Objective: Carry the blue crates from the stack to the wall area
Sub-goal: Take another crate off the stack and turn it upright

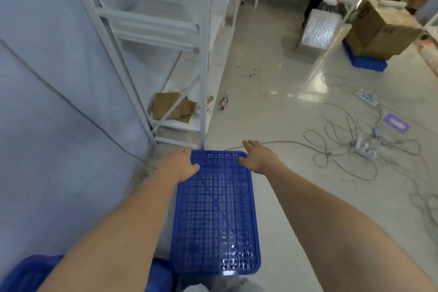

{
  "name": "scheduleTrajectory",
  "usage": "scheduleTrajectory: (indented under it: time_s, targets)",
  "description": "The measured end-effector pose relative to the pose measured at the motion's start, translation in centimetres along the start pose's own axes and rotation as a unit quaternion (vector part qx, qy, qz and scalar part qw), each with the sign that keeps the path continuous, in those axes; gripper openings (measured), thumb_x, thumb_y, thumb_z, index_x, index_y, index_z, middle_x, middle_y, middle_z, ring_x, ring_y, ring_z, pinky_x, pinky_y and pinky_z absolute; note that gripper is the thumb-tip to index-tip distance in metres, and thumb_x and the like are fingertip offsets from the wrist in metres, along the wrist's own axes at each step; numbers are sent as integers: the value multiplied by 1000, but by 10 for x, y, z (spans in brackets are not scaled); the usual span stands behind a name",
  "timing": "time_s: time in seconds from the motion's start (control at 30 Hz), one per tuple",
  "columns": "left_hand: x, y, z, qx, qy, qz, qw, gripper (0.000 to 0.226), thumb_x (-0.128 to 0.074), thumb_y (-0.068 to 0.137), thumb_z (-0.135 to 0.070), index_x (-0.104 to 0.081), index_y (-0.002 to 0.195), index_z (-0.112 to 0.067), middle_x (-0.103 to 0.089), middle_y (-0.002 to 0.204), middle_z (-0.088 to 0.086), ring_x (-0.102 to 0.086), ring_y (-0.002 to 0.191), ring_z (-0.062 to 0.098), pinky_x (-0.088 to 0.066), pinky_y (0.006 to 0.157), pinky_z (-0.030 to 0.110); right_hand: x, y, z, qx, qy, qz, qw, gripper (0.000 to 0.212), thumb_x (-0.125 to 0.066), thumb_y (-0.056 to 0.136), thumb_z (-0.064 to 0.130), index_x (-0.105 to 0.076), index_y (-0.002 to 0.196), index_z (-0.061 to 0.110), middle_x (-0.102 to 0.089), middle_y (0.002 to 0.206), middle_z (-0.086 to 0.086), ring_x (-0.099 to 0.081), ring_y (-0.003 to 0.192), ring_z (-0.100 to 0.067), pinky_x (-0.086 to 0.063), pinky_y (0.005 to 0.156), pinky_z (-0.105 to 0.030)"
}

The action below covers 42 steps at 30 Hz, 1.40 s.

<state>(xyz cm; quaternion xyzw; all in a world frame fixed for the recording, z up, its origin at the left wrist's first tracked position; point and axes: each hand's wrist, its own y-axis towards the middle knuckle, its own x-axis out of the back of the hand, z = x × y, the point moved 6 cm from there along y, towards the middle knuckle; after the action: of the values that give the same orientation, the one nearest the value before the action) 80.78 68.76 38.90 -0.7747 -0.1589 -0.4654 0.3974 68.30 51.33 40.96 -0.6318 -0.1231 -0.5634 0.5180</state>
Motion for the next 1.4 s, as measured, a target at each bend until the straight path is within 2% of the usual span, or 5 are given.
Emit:
scheduleTrajectory:
  time_s: [0.3, 0.63, 0.83, 1.0, 1.4]
  targets:
    - [-243, 43, 17, 7, 36, 198, 980, 71, -38, 97, -42, -9, 155, -12, -15, 161, 7, -15, 149, 22, -21, 120, 36, -251, 45, -86, -90, 96, 181, 975, 70, -38, 97, 43, -6, 154, 18, -7, 162, 0, -11, 149, -19, -20, 119, -38]
    - [-449, 119, 14, 25, 39, 257, 965, 74, -37, 99, -41, 1, 155, -14, 11, 163, 2, 5, 151, 18, -18, 121, 38, -444, 111, -182, -232, 349, 127, 899, 60, -53, 79, 40, -44, 135, 19, -48, 138, -6, -54, 116, -26, -51, 90, -43]
    - [-489, 165, 5, 82, 4, 197, 977, 78, -41, 98, -40, 5, 155, -14, 14, 163, 1, 7, 151, 18, -14, 122, 38, -501, 143, -237, -342, 457, 105, 814, 71, -51, 93, 32, -17, 152, 11, -28, 156, -8, -34, 140, -30, -31, 110, -41]
    - [-509, 183, -26, 93, -46, 157, 982, 75, -41, 98, -40, 1, 155, -17, 12, 163, -3, 13, 150, 17, -10, 121, 39, -515, 167, -239, -331, 503, 78, 795, 42, -57, 90, 32, -55, 122, 6, -63, 115, -13, -60, 109, -33, -48, 98, -46]
    - [-496, 190, -104, 266, -200, 177, 926, 117, -56, 73, -73, 8, 154, -18, 22, 159, 16, 27, 145, 31, -25, 112, 53, -497, 153, -246, -330, 554, 36, 763, 30, -43, 84, 35, -46, 68, 10, -48, 68, -11, -43, 65, -23, -38, 64, -36]
